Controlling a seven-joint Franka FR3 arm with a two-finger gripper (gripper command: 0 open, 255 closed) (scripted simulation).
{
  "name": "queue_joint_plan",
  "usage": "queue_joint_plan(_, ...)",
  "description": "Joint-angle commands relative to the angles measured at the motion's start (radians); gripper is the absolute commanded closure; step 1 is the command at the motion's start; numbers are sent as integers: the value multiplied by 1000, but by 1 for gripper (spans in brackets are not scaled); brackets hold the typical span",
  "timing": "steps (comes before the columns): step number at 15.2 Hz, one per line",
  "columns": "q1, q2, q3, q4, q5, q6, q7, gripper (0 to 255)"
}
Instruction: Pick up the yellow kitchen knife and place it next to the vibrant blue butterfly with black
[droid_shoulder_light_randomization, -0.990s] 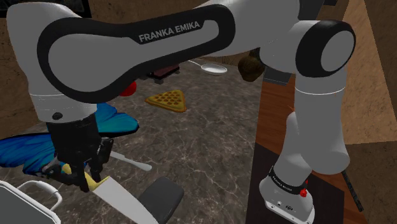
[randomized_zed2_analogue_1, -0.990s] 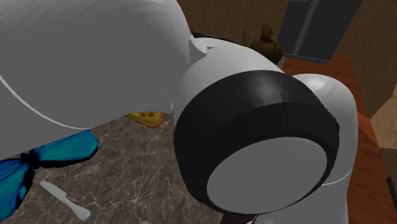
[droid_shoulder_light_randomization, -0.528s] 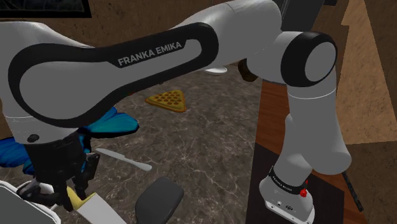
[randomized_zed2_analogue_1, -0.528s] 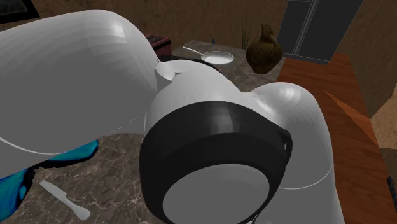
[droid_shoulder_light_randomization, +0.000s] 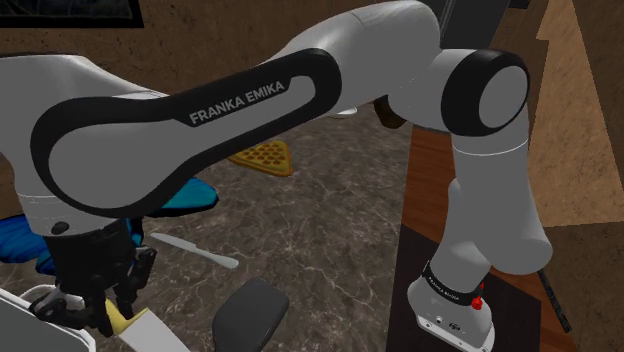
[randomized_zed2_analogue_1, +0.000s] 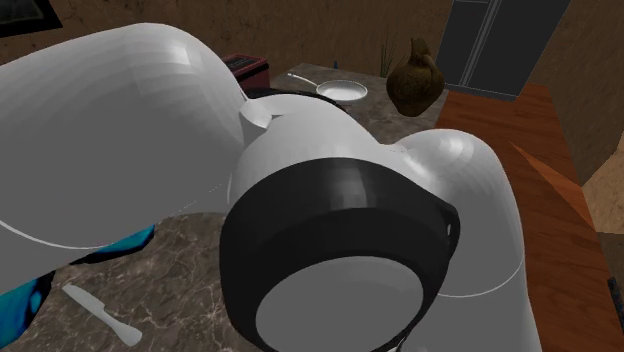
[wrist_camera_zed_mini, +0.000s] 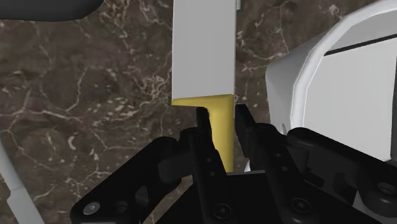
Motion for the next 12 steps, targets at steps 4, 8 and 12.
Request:
queue_joint_plan(4,10,52,-13,-51,-4,63,-2,255)
queue_joint_plan(8,18,67,-24,-70,-2,96,-9,255)
queue_joint_plan(12,27,65,-35,-70,4,96,-13,255)
